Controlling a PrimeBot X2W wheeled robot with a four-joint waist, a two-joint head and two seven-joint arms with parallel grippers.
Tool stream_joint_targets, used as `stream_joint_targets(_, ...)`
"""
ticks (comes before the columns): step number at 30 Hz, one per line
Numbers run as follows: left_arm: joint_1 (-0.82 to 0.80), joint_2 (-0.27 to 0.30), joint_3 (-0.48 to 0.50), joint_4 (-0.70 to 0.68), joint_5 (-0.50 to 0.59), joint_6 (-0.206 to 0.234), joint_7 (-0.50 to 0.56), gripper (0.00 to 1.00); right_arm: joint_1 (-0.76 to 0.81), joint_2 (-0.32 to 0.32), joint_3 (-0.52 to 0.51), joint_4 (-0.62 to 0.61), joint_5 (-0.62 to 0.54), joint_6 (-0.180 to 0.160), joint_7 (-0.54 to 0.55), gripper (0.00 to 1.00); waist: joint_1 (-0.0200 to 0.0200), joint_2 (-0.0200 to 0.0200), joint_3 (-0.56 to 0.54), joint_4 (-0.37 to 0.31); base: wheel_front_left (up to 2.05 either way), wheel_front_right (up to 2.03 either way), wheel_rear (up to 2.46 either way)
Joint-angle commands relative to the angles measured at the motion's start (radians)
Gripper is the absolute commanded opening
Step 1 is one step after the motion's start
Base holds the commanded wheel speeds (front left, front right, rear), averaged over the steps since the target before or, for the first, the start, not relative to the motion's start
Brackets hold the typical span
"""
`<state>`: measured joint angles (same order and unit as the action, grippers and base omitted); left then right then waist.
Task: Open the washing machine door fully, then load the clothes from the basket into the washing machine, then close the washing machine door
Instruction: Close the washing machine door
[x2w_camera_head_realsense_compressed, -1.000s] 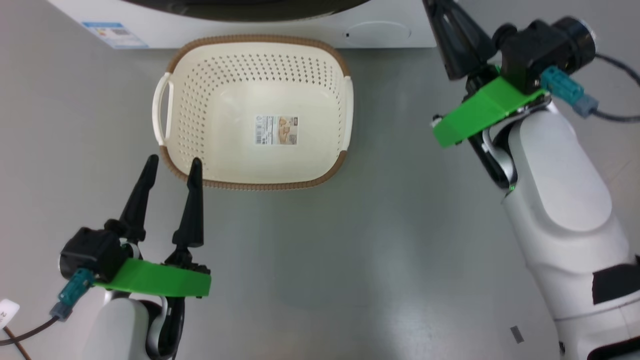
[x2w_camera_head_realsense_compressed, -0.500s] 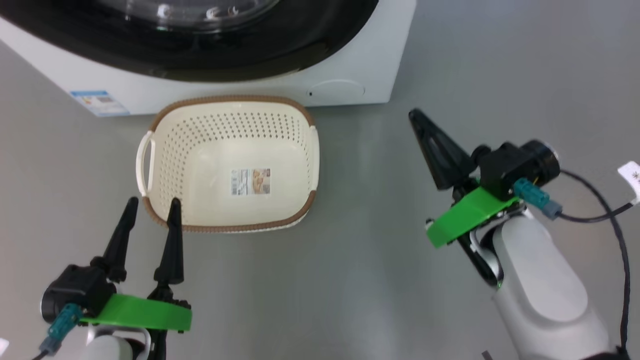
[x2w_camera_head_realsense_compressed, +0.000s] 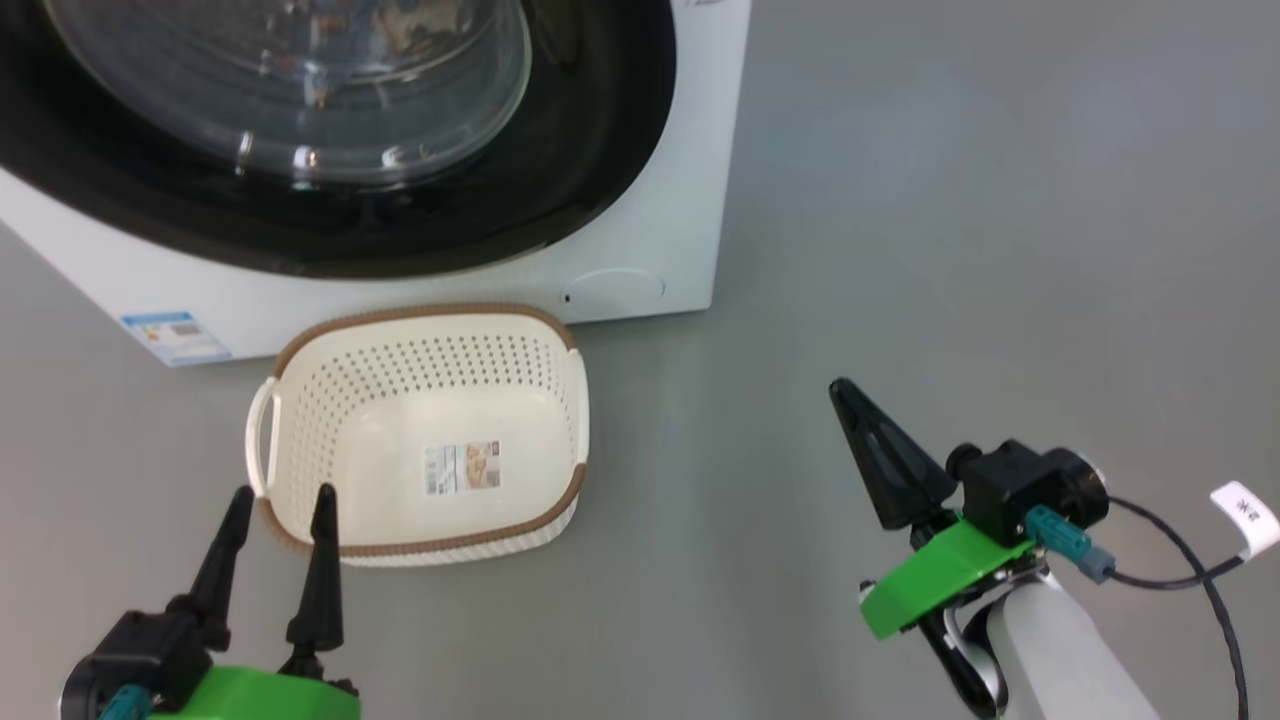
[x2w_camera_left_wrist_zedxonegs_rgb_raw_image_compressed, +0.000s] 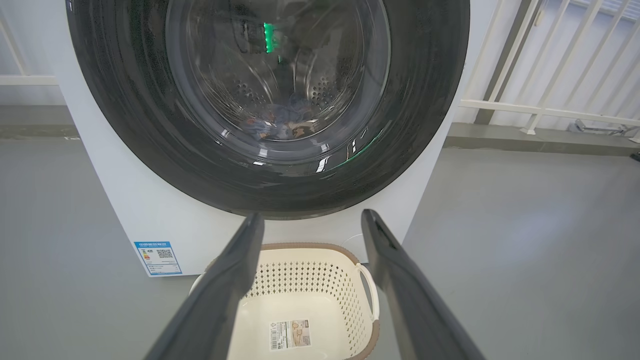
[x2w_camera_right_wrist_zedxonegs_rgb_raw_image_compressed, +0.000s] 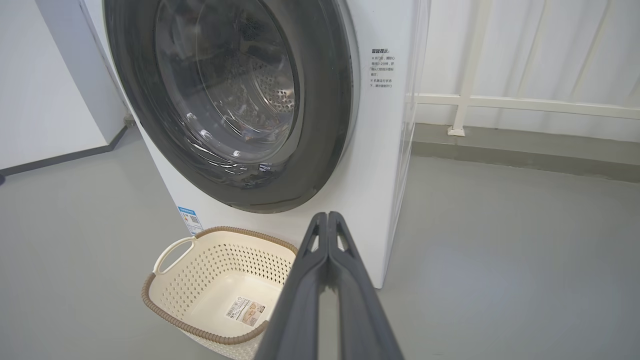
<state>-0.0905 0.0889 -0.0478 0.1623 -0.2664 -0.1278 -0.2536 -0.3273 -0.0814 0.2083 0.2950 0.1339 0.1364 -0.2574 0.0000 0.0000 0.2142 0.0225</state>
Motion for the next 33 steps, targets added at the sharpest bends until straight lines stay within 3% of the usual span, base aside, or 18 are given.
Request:
stream_joint_targets(1,0.008,0.016,0.043,-0.026,0.011,-0.003,-0.008,1.00,0.027,0.018,0.014,-0.035,-0.002,-0.006,-0.004,0.00,0.0000,0.0000,-0.036,-0.031,0.00,0.00,0.00)
stream_joint_targets(7,0.029,0.007,0.063,-0.019,0.022,-0.003,-0.008,1.00,0.067,0.022,-0.012,-0.059,-0.014,-0.006,-0.004,0.00,0.0000,0.0000,-0.055,-0.041,0.00,0.00,0.00)
stream_joint_targets(8,0.033,0.005,0.065,-0.018,0.023,-0.003,-0.008,1.00,0.075,0.023,-0.023,-0.063,-0.018,-0.006,-0.004,0.37,0.0000,0.0000,-0.059,-0.042,0.00,0.00,0.00)
stream_joint_targets(9,0.037,0.004,0.067,-0.018,0.023,-0.003,-0.008,1.00,0.082,0.024,-0.032,-0.069,-0.021,-0.006,-0.004,1.00,0.0000,0.0000,-0.064,-0.044,0.00,0.00,0.00)
stream_joint_targets(33,0.101,-0.021,0.165,-0.032,0.083,-0.003,-0.008,1.00,0.225,0.031,-0.138,-0.136,-0.017,-0.006,-0.004,1.00,0.0000,0.0000,-0.120,-0.076,0.00,0.00,0.00)
